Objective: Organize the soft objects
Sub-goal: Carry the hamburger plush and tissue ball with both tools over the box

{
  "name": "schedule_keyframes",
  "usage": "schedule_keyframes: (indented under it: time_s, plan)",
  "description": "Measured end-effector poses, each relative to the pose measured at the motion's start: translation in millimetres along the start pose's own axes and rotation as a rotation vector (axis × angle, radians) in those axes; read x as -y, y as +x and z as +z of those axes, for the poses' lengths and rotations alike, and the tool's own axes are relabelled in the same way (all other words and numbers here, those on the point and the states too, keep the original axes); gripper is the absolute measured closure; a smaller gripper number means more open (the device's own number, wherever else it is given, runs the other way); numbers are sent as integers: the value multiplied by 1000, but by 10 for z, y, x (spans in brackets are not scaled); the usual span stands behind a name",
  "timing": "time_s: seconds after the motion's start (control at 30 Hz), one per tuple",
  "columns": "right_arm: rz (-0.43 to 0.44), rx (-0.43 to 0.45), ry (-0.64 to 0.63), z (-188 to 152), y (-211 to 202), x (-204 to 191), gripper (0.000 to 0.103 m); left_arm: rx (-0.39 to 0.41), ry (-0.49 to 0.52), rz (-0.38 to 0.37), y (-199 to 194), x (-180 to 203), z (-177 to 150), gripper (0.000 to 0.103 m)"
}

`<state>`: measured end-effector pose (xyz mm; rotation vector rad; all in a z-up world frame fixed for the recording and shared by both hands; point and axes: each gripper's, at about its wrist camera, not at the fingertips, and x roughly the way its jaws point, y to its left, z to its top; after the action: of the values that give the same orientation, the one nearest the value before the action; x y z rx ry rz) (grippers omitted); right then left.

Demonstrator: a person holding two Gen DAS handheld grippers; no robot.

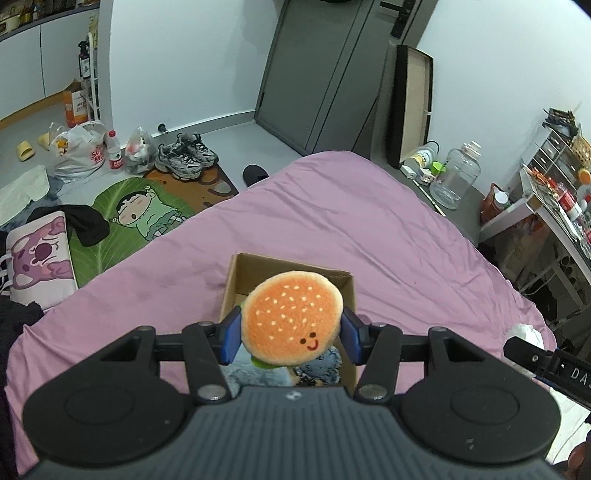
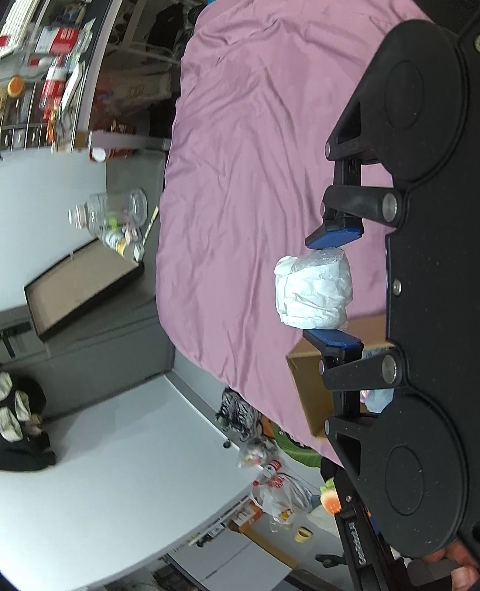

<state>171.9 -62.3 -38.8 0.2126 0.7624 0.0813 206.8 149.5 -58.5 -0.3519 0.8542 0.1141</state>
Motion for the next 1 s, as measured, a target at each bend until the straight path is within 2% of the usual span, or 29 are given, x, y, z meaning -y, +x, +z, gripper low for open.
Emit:
schedule_keyframes:
  time_s: [0.5,1.0]
  plan:
    - [28,-55,-78,-71,396,-442,58,-69,-66,-8,430,-347,28,50]
    - [8,-105,-92,-51,748,-520,58,-143,-86,-17,951,-357,93,50]
